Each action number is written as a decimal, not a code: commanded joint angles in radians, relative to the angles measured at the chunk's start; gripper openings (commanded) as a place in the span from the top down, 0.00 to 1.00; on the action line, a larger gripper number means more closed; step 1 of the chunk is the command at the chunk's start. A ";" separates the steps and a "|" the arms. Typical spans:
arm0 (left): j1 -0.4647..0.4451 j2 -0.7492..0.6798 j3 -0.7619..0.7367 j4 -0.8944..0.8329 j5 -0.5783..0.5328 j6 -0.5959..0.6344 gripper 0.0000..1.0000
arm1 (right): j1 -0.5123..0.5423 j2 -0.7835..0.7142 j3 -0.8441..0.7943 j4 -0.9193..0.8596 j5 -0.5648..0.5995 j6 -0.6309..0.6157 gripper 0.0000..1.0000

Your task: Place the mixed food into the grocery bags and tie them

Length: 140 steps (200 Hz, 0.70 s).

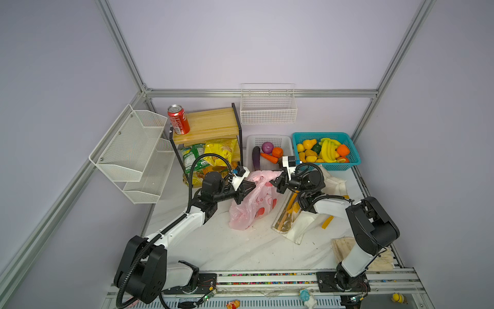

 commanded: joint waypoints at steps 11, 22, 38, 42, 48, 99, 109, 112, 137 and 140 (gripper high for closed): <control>0.004 0.013 0.110 0.083 0.038 -0.009 0.79 | 0.020 0.020 0.046 0.121 -0.025 0.055 1.00; 0.004 0.005 0.103 0.089 0.037 -0.009 0.77 | 0.020 0.022 0.039 0.132 -0.030 0.056 1.00; 0.005 -0.013 0.087 0.097 0.024 0.009 0.73 | 0.019 0.020 0.035 0.128 -0.038 0.043 1.00; 0.005 -0.018 0.085 0.097 0.023 0.014 0.72 | 0.020 0.020 0.036 0.126 -0.039 0.043 1.00; 0.006 -0.025 0.080 0.097 0.024 0.019 0.70 | 0.019 0.022 0.036 0.125 -0.041 0.041 1.00; 0.032 -0.054 0.084 0.128 0.011 -0.007 0.64 | 0.020 0.022 0.044 0.091 -0.053 0.019 1.00; 0.033 -0.054 0.088 0.133 0.025 -0.009 0.64 | 0.020 0.019 0.048 0.073 -0.055 0.009 1.00; 0.033 -0.052 0.088 0.133 0.028 -0.009 0.65 | 0.019 0.018 0.049 0.069 -0.055 0.007 1.00; 0.034 -0.042 0.095 0.131 0.039 -0.008 0.71 | 0.021 0.015 0.053 0.061 -0.057 0.001 1.00; 0.035 -0.039 0.096 0.132 0.041 -0.009 0.72 | 0.019 0.015 0.054 0.059 -0.057 0.000 1.00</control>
